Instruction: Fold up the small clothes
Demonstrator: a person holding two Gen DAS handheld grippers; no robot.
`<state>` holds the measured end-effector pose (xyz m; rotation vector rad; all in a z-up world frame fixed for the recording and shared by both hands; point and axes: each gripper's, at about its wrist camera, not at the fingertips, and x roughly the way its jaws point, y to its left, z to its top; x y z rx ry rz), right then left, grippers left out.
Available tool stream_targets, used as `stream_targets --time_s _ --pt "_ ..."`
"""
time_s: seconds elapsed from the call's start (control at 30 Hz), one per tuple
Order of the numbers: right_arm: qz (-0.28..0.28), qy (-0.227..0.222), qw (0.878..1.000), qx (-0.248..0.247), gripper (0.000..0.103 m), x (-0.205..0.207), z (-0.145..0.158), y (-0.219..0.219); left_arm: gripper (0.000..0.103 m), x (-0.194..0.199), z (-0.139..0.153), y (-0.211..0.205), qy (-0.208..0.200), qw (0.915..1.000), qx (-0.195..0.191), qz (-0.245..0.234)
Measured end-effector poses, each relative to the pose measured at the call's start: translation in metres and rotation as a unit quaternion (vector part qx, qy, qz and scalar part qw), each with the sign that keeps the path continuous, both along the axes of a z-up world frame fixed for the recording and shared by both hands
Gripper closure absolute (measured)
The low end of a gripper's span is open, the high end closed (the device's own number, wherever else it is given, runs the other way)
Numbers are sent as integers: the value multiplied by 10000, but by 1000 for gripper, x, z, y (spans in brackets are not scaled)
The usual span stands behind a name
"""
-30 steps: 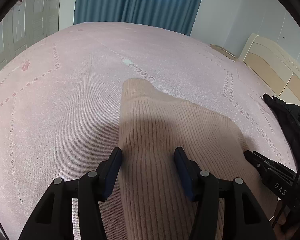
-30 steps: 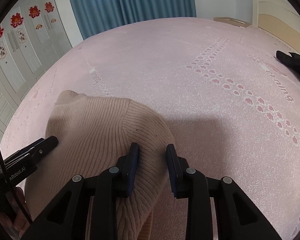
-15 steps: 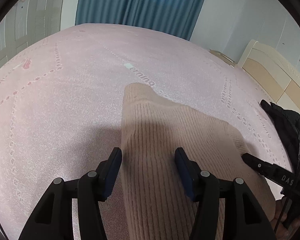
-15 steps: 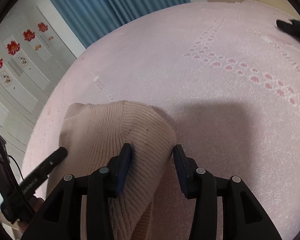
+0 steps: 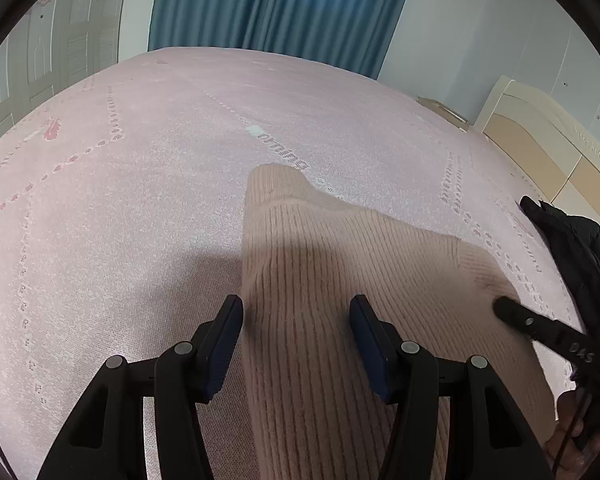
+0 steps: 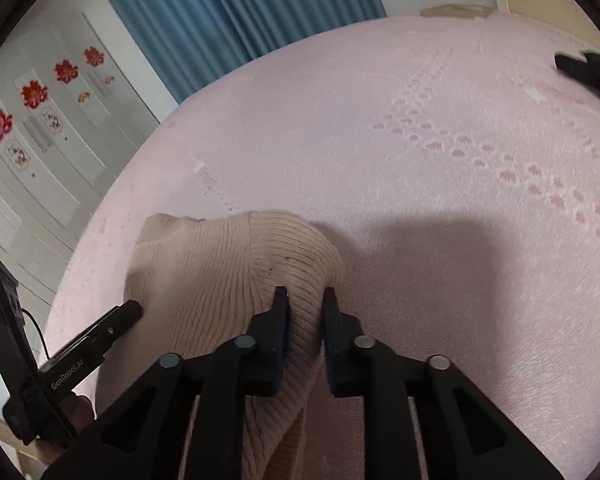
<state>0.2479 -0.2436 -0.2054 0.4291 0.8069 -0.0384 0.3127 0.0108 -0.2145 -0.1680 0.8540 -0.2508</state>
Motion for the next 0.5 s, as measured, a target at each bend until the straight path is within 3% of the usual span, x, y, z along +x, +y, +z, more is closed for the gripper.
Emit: stream_targets --time_s 0.27,0.37,0.5 --pt "128 -835 9957 -391 75 -28 29 7 49 -2 8 4 -231 9996 32 159" --pt "447 -799 9946 -492 75 -27 27 19 49 1 7 9 -206 9995 -21 246" --pt "626 -341 9911 -1122 75 -15 14 41 49 7 0 9 -37 9996 -25 261"
